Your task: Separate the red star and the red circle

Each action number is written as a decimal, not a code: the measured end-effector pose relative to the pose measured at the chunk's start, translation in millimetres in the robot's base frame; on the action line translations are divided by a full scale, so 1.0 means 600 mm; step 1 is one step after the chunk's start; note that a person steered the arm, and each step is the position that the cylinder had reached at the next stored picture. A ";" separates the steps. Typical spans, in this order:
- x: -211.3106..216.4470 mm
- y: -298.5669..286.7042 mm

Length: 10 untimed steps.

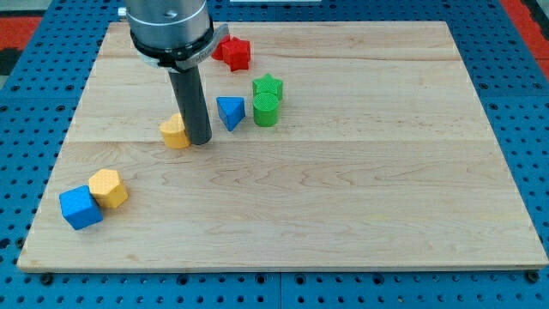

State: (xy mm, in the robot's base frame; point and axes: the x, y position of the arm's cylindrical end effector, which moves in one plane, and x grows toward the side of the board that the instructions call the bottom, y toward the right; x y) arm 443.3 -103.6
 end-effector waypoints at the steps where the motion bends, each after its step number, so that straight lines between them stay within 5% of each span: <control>1: 0.045 -0.077; 2: 0.017 -0.189; 4: -0.051 -0.040; 5: -0.046 -0.125; 6: 0.048 -0.026; 7: -0.019 0.004; 9: 0.001 0.056; 10: -0.036 0.257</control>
State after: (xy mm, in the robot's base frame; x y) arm 421.9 50.8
